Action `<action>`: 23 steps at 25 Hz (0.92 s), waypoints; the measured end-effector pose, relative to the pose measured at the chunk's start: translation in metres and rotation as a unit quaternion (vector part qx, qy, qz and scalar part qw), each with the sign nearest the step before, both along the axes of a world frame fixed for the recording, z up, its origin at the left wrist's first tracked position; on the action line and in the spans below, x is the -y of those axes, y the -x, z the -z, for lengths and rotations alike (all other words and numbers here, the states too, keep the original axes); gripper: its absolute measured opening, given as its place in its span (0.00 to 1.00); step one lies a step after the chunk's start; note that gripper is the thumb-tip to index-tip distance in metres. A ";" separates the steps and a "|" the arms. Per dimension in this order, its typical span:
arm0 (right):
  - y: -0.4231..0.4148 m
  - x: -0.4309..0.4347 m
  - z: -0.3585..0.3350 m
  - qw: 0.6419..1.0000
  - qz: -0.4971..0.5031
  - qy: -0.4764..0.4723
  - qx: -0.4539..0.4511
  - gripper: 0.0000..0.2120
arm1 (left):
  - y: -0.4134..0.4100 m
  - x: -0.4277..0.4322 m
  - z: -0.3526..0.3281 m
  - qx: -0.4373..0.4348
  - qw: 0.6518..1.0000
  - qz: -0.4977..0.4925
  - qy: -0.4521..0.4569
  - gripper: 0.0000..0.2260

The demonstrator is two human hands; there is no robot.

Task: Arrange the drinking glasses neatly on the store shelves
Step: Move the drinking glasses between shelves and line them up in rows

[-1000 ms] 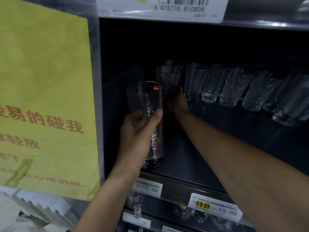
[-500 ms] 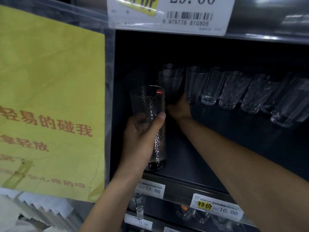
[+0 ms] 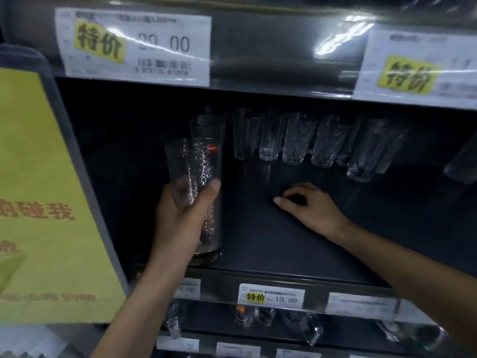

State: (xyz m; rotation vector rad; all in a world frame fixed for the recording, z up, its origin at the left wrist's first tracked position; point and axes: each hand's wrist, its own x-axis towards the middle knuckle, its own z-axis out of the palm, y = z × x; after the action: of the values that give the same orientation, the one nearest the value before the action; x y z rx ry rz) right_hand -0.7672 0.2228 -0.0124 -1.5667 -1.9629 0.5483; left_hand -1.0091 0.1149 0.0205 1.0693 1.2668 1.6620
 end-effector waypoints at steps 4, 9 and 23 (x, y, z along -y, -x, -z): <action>-0.088 0.022 -0.005 0.998 0.023 -0.006 0.062 0.19 | -0.045 0.000 -0.010 -0.027 0.998 0.041 -0.024 0.24; -0.205 0.048 -0.005 0.993 0.054 -0.007 0.101 0.18 | -0.125 0.001 -0.012 -0.031 0.998 0.057 -0.025 0.28; -0.431 0.075 -0.009 0.976 0.032 0.017 0.216 0.31 | -0.396 -0.037 0.004 -0.079 0.983 0.167 0.009 0.24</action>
State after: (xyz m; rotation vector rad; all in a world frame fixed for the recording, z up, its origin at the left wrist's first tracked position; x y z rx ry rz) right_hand -0.3360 0.1481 -0.0037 -1.8862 -2.2112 0.2267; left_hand -0.6132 0.1517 0.0161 1.3419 1.1241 1.3325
